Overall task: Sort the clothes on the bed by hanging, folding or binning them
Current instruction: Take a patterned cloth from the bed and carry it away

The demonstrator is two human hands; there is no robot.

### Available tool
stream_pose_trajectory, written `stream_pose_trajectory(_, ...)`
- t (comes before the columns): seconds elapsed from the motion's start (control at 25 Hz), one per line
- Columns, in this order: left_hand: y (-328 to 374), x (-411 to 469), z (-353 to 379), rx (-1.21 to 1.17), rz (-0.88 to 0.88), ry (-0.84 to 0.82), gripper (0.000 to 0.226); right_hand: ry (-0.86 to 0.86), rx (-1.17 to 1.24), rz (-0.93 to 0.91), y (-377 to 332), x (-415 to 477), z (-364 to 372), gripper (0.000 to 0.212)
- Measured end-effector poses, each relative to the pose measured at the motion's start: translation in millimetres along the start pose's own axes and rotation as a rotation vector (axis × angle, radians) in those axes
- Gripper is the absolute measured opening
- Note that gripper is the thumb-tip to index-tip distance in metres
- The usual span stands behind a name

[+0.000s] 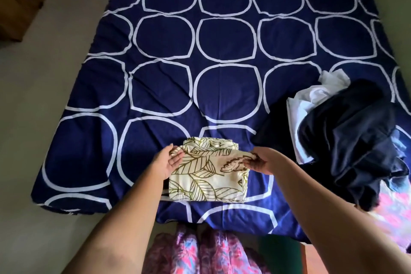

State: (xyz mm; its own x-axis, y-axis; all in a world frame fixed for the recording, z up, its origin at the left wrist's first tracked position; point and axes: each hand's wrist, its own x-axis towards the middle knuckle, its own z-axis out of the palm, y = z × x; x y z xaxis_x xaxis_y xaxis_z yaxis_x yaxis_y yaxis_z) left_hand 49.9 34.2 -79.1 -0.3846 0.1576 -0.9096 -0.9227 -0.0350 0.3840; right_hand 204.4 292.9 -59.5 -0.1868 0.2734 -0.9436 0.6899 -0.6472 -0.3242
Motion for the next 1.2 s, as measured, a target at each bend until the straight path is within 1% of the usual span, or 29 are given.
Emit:
stream_pose_trajectory(0.08, 12, 6, 12, 0.045, -0.006, -0.038, 0.03, 0.046, 0.001, -0.015, -8, 11, 2, 0.028)
stream_pose_trajectory(0.16, 17, 9, 19, 0.09, 0.012, -0.119, 0.044, 0.071, -0.01, -0.025, -9, 21, 5, 0.026)
stream_pose_trajectory(0.2, 15, 8, 22, 0.119, 0.056, -0.139, 0.049, 0.072, -0.012, -0.025, -7, 25, 8, 0.023)
stream_pose_trajectory(0.24, 9, 10, 21, 0.172, 0.139, -0.125, 0.055, 0.119, -0.075, -0.049, -2, 28, 12, 0.02)
stream_pose_trajectory(0.28, 0, 12, 18, 0.261, 0.253, -0.099, 0.06, 0.204, -0.228, -0.111, 8, 33, 15, 0.024)
stream_pose_trajectory(0.36, -30, 17, 4, 0.538, 0.494, -0.015, 0.07, 0.336, -0.577, -0.223, 39, 36, 18, 0.04)
stream_pose_trajectory(0.4, -47, 19, -4, 0.701, 0.563, 0.037, 0.073, 0.359, -0.647, -0.219, 59, 36, 20, 0.047)
stream_pose_trajectory(0.44, -62, 21, -13, 0.845, 0.593, 0.113, 0.075, 0.358, -0.627, -0.169, 79, 33, 23, 0.054)
stream_pose_trajectory(0.48, -75, 20, -21, 0.936, 0.582, 0.216, 0.076, 0.354, -0.573, -0.104, 99, 32, 25, 0.06)
stream_pose_trajectory(0.52, -85, 19, -29, 0.962, 0.535, 0.318, 0.077, 0.353, -0.526, -0.063, 114, 32, 27, 0.063)
stream_pose_trajectory(0.56, -92, 21, -36, 0.949, 0.463, 0.391, 0.077, 0.348, -0.522, -0.049, 125, 32, 27, 0.061)
stream_pose_trajectory(0.6, -95, 21, -41, 0.923, 0.397, 0.427, 0.076, 0.338, -0.56, -0.061, 132, 35, 24, 0.055)
stream_pose_trajectory(0.68, -89, 29, -45, 0.853, 0.312, 0.418, 0.074, 0.31, -0.721, -0.088, 132, 36, 16, 0.043)
stream_pose_trajectory(0.72, -82, 33, -44, 0.806, 0.283, 0.397, 0.07, 0.293, -0.779, -0.097, 131, 38, 11, 0.042)
stream_pose_trajectory(0.8, -69, 34, -37, 0.756, 0.241, 0.325, 0.052, 0.245, -0.861, -0.079, 132, 39, 5, 0.042)
stream_pose_trajectory(0.84, -63, 34, -32, 0.783, 0.246, 0.296, 0.041, 0.24, -0.884, -0.048, 130, 37, 6, 0.043)
stream_pose_trajectory(0.88, -58, 34, -26, 0.822, 0.27, 0.275, 0.034, 0.265, -0.852, -0.045, 126, 34, 9, 0.047)
stream_pose_trajectory(0.92, -51, 34, -19, 0.834, 0.299, 0.273, 0.032, 0.313, -0.787, -0.088, 117, 31, 12, 0.052)
stream_pose_trajectory(0.96, -44, 35, -13, 0.812, 0.319, 0.277, 0.033, 0.404, -0.744, -0.19, 104, 27, 16, 0.058)
stream_pose_trajectory(1.0, -37, 38, -7, 0.774, 0.339, 0.279, 0.036, 0.492, -0.773, -0.338, 87, 25, 19, 0.065)
stream_pose_trajectory(1.04, -31, 43, -2, 0.748, 0.362, 0.275, 0.038, 0.557, -0.858, -0.495, 70, 23, 22, 0.069)
stream_pose_trajectory(1.08, -25, 47, 3, 0.745, 0.391, 0.262, 0.038, 0.569, -0.943, -0.631, 54, 22, 27, 0.071)
stream_pose_trajectory(1.12, -21, 51, 7, 0.758, 0.425, 0.245, 0.036, 0.535, -1.026, -0.718, 41, 21, 33, 0.071)
stream_pose_trajectory(1.2, -16, 55, 13, 0.775, 0.482, 0.209, 0.035, 0.397, -1.174, -0.805, 25, 23, 51, 0.071)
